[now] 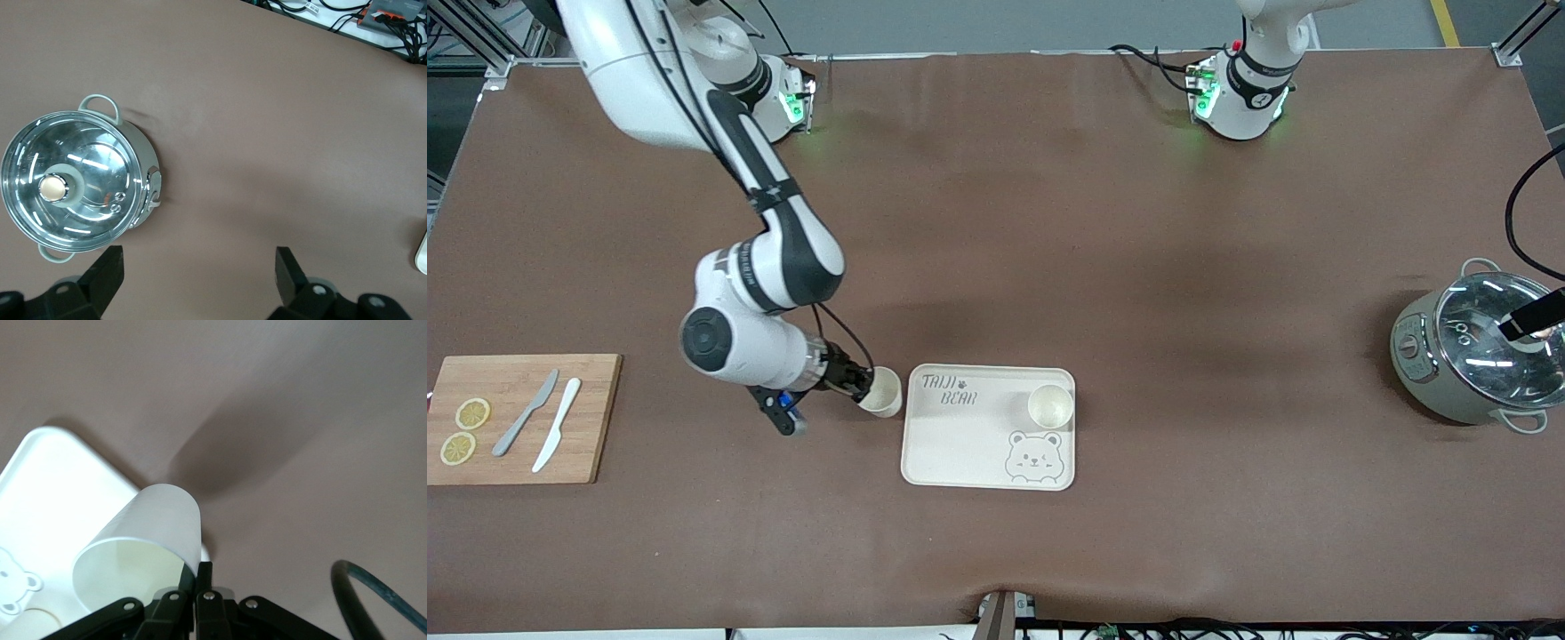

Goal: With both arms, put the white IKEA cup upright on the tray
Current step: 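Carry the cup toward the tray with the right gripper while the left gripper retracts, then lower the cup upright onto the tray and open the right gripper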

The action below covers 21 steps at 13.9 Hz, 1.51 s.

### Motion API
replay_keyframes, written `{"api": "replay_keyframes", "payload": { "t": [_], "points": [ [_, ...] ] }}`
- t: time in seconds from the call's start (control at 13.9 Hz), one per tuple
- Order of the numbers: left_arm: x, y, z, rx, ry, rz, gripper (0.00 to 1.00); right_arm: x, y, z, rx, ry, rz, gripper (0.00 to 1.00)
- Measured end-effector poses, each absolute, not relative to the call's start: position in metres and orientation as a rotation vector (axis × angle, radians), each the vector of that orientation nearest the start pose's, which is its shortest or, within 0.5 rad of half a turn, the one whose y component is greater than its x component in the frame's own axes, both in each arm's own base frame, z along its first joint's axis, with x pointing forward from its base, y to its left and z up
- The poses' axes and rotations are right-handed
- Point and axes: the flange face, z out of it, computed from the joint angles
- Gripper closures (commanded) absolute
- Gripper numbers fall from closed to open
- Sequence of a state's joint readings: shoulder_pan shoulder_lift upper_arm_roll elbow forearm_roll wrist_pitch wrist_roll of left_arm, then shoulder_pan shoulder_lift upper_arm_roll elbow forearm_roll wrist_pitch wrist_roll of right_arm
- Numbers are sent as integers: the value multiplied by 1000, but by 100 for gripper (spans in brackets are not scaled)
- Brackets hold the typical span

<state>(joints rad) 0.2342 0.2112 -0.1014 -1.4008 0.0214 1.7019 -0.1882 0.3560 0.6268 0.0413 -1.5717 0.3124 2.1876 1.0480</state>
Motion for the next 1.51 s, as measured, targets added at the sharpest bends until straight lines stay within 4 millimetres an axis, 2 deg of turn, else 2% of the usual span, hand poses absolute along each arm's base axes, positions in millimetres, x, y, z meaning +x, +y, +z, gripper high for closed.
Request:
{"api": "replay_keyframes", "payload": {
  "t": [0.22,0.65,0.72,0.86,0.93,1.15,1.29,1.36,1.51],
  "points": [
    [617,92,598,-3099,-507,-102,0,642,311,271,-2629,1268,264,100],
    [595,77,619,-3097,-507,-39,0,640,327,252,-2570,1317,339,100],
    [595,74,620,-3097,-507,-39,0,639,330,248,-2574,1315,345,75],
    [595,66,618,-3101,-493,-33,0,638,333,243,-2580,1311,348,10],
    [596,61,617,-3105,-479,-30,0,637,335,242,-2581,1308,342,0],
    [597,40,617,-3118,-425,-29,0,642,339,249,-2571,1295,305,0],
    [598,22,618,-3129,-374,-30,0,652,336,265,-2558,1279,261,0],
    [598,11,619,-3135,-345,-32,0,658,333,273,-2558,1258,237,0],
    [597,-7,621,-3144,-298,-37,0,670,311,288,-2564,1234,228,0]
  ]
}}
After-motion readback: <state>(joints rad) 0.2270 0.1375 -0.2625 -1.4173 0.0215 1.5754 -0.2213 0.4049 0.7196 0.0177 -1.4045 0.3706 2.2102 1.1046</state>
